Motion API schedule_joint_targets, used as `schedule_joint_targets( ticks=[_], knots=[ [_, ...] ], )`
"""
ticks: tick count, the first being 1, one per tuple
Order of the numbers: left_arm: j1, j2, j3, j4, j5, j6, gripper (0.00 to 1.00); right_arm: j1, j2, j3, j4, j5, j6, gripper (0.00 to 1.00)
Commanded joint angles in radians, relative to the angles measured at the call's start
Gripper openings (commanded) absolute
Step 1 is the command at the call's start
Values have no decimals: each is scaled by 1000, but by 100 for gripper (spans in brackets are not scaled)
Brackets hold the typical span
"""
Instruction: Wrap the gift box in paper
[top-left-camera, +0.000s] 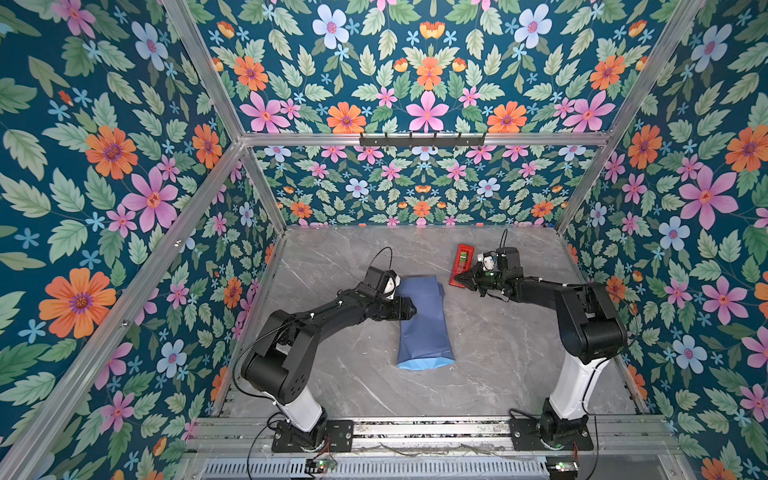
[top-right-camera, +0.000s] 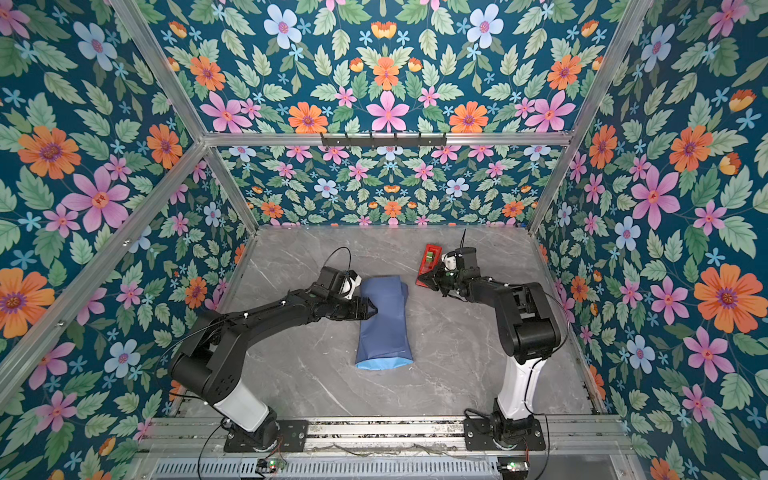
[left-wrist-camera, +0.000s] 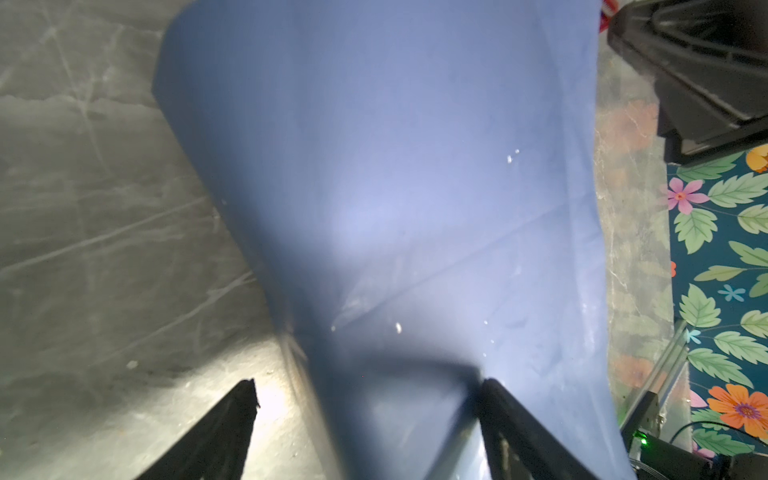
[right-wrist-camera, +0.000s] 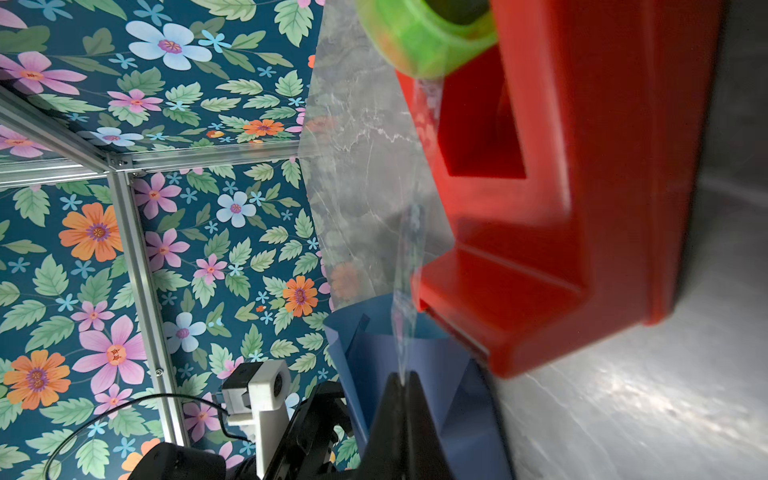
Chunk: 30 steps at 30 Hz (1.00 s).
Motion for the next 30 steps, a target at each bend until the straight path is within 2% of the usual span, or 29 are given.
schedule_joint_targets(
  ticks=[1,18,26,30],
  knots=[
    [-3,22,-14,-156,-128,31,85,5,10,-6,8,-9,-8,0],
    [-3,21,-14,-152,-126,32,85,-18,75,11,-140,137,-128,0],
    [-3,25,-14,-150,-126,32,85,-31,81,53,-212,146,-195,0],
    [-3,26,-13,-151,-125,32,85,-33,18,26,-225,129,-247,0]
  ],
)
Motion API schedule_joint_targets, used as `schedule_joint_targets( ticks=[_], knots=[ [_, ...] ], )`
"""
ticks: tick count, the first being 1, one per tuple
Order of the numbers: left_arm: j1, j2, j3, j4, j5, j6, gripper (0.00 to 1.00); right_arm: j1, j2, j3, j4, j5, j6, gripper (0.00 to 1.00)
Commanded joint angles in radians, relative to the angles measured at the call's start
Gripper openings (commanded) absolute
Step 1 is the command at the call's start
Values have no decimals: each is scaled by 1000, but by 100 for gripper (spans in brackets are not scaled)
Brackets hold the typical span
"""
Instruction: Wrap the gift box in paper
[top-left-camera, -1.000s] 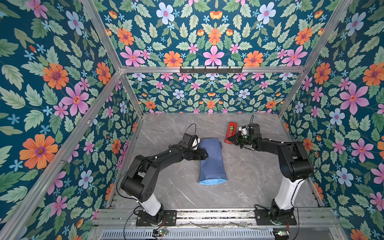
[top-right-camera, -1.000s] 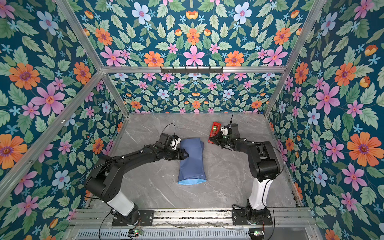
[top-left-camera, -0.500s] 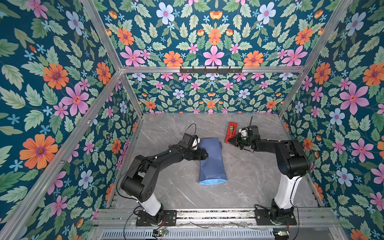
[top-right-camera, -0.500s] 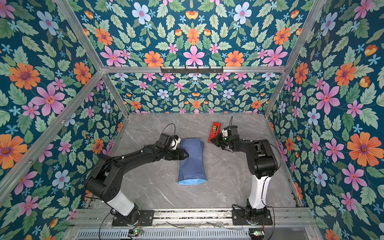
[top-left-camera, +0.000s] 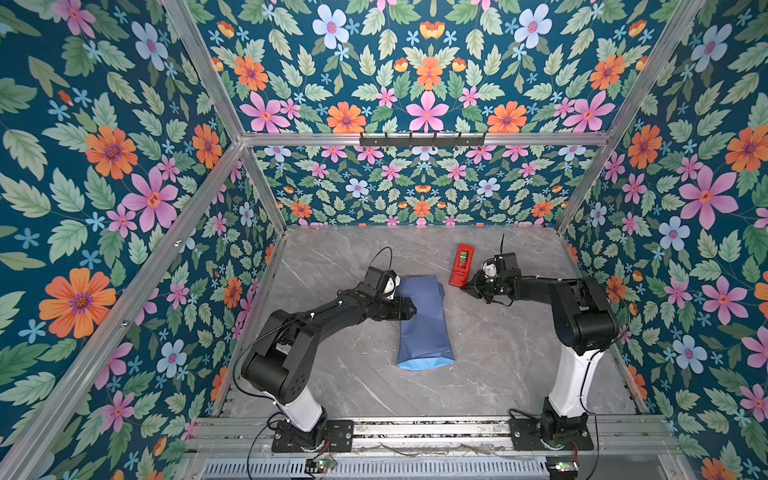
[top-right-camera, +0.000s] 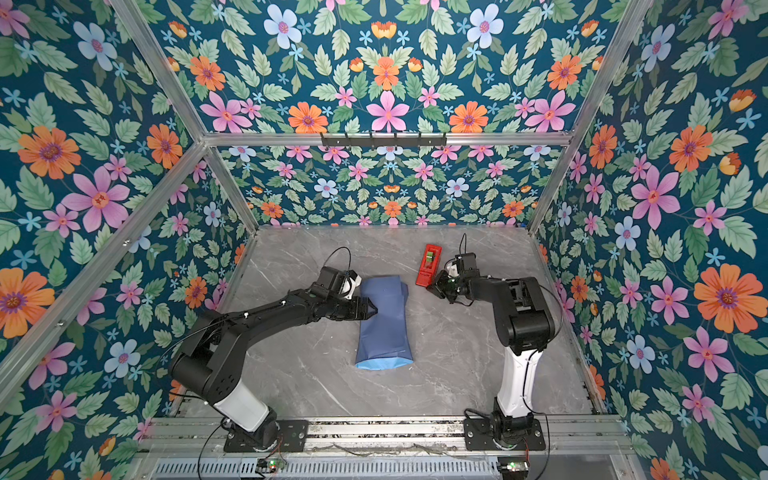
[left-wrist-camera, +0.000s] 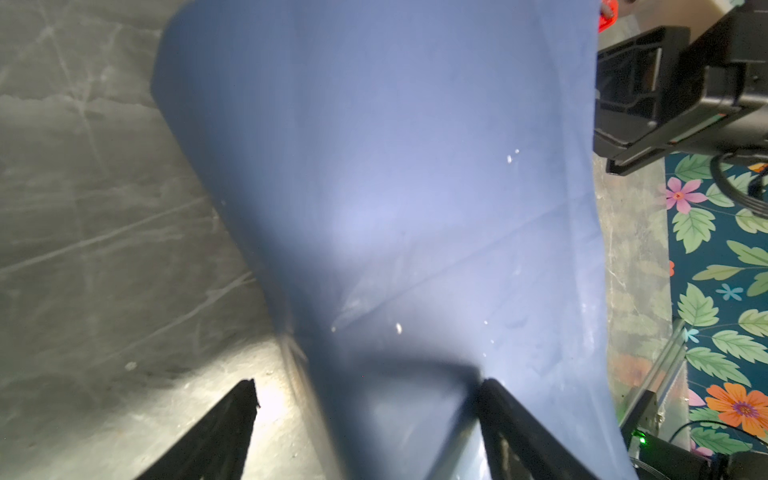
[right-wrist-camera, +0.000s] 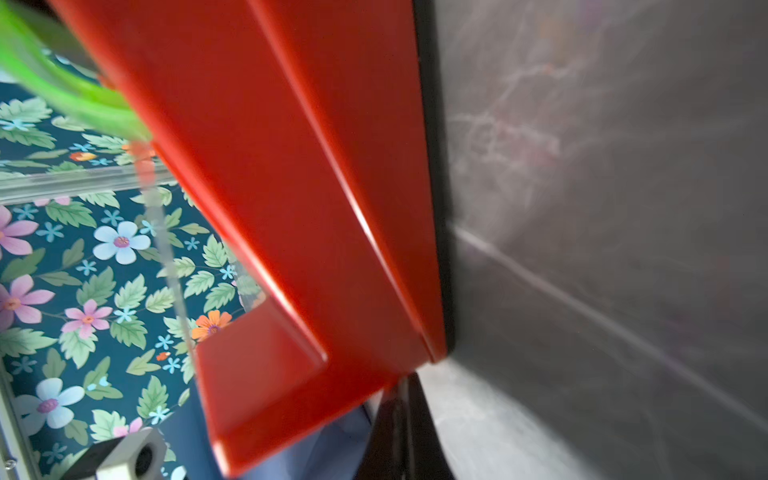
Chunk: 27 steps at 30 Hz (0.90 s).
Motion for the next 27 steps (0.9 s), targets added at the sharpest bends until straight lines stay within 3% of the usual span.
schedule_joint_targets(
  ticks=[1,7,11,18,22,27],
  knots=[
    [-3,23,-13,-153,-130,30,85,-1,-66,-34,-18,-14,-73,0],
    [-3,21,-14,-153,-132,30,85,10,-272,-221,76,-53,-87,0],
    [-3,22,-12,-155,-132,32,85,84,-418,-303,120,0,-89,0],
    [-3,27,-11,-155,-129,32,85,331,-552,-365,237,330,-110,0],
    [-3,24,-13,-155,-131,32,85,452,-536,-371,297,519,-123,0],
    [-3,27,-13,-155,-131,32,85,525,-494,-387,371,646,-130,0]
  ],
)
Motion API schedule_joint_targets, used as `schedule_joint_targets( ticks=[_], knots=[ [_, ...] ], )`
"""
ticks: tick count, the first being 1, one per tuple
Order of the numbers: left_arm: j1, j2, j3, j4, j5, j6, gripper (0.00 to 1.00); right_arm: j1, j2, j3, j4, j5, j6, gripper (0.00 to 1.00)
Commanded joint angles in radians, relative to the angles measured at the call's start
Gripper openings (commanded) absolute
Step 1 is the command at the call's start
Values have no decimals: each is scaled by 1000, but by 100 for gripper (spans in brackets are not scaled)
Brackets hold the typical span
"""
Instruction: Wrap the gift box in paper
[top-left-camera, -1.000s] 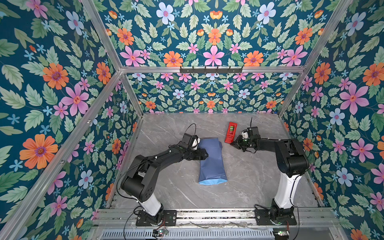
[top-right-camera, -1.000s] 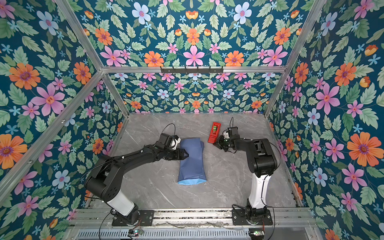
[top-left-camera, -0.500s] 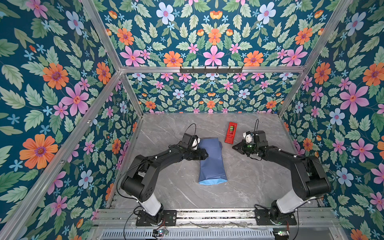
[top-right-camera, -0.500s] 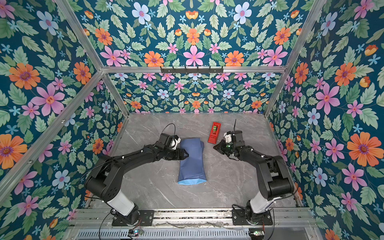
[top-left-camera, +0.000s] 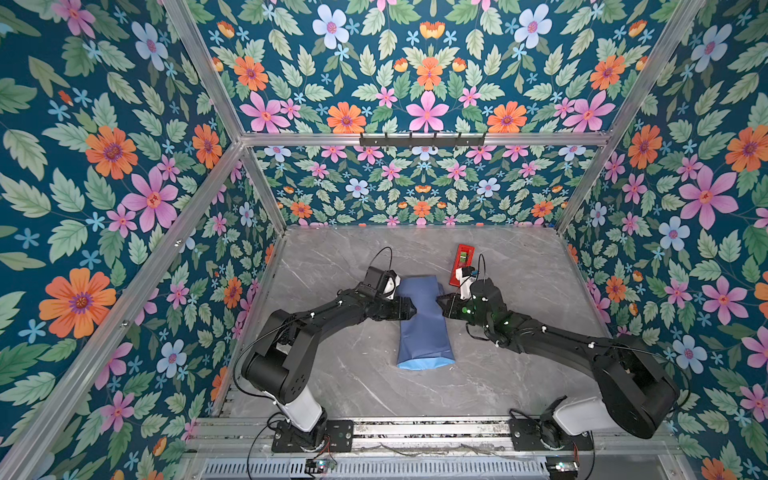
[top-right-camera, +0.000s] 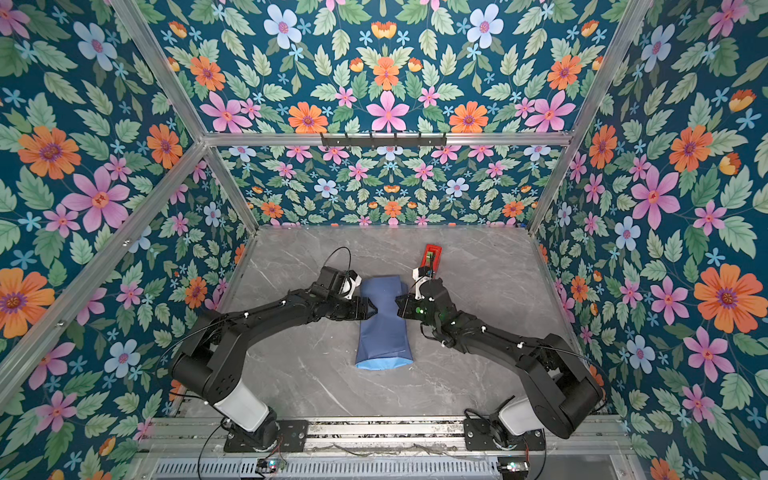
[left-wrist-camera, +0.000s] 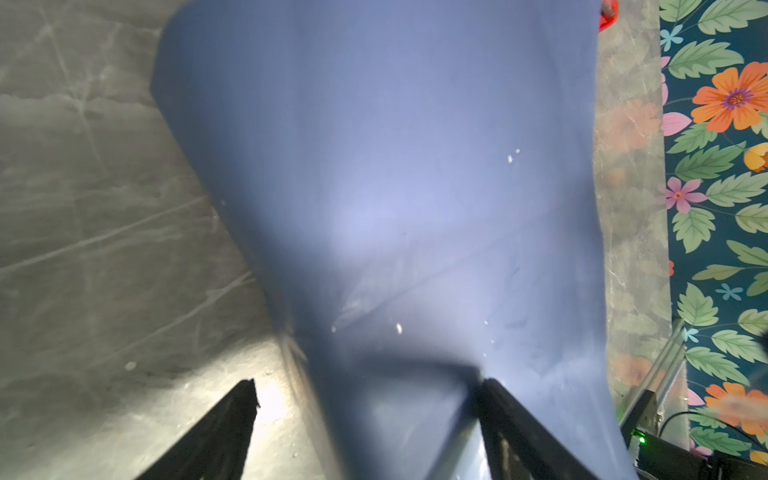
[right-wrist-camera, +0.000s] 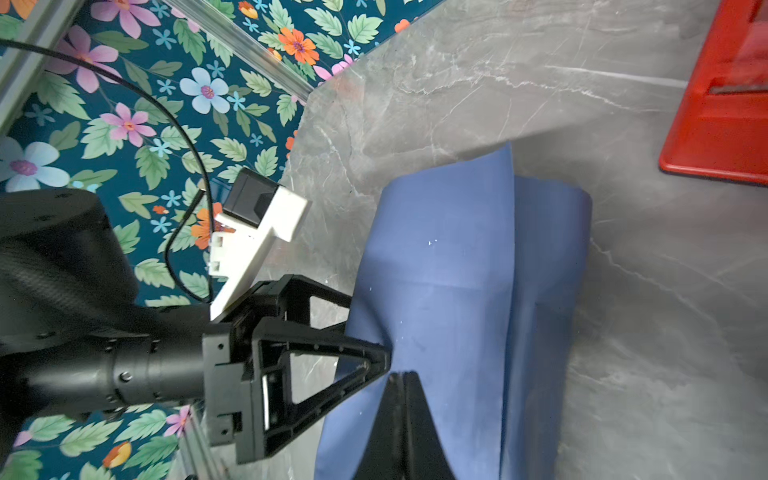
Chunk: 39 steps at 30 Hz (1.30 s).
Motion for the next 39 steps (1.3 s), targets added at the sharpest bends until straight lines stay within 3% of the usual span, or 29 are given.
schedule_joint_targets(
  ticks=[1,8,39],
  knots=[
    [-3,26,-15,-153,-130,33,85,28,21,-6,87,154,-25,0],
    [-3,23,-15,-156,-132,33,85,76,32,-55,144,258,-45,0],
    [-3,26,-13,-154,-128,36,85,95,144,-157,467,295,-24,0]
  ],
)
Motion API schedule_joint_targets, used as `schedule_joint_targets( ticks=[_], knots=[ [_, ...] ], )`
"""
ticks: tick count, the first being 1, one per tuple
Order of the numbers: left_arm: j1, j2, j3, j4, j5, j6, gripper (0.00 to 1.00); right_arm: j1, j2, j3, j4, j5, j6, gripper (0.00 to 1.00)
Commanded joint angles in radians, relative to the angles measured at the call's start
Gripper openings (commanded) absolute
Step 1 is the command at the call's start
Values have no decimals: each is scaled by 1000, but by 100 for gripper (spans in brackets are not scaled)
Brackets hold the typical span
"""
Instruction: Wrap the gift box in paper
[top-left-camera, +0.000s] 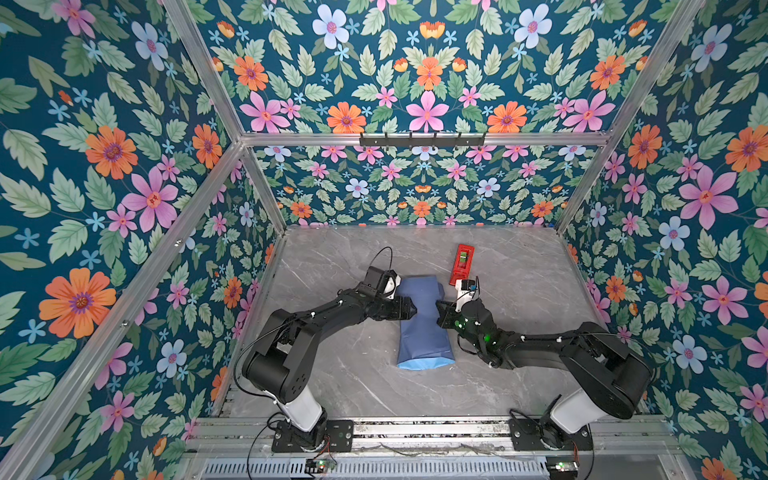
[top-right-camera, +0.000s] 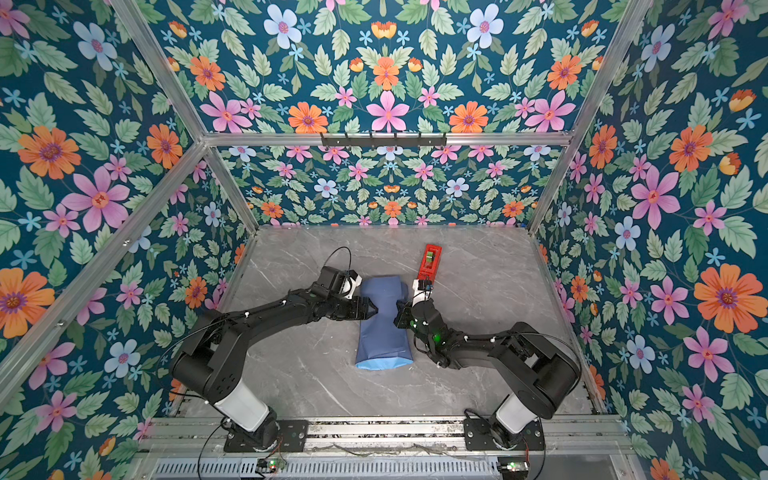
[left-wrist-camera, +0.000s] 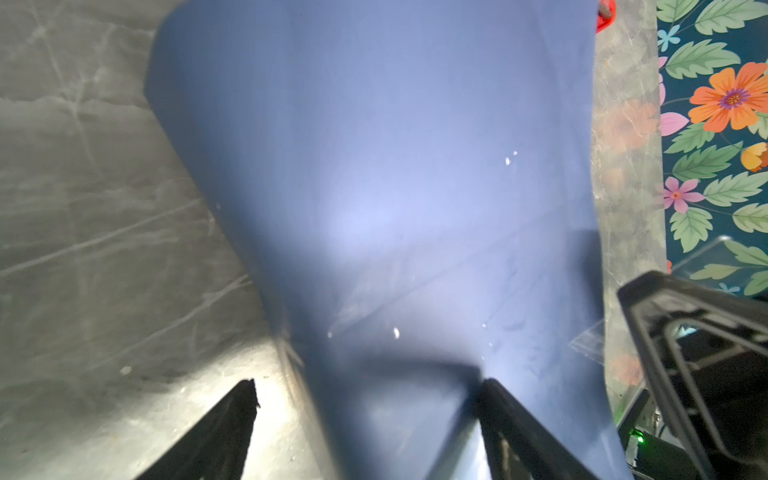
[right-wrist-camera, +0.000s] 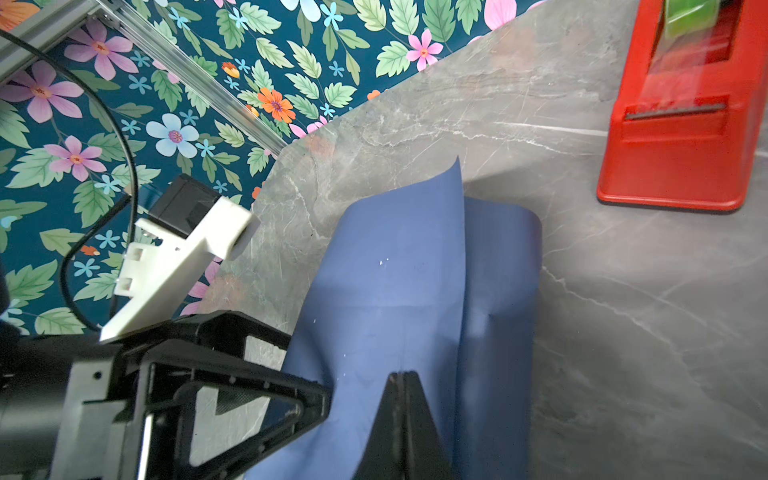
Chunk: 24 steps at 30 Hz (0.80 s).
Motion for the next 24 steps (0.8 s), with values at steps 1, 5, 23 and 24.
schedule_joint_targets(
  ticks=[1,5,23,24],
  knots=[
    [-3,22,-15,-157,-131,36,85,1,12,-5,69,27,8,0],
    [-3,22,-15,-156,-132,36,85,0,13,-18,80,37,1,0],
    [-3,26,-11,-155,-123,36,85,0,10,-66,84,50,-33,0],
    [-3,26,-12,-153,-123,36,85,1,10,-72,87,49,-35,0]
  ],
)
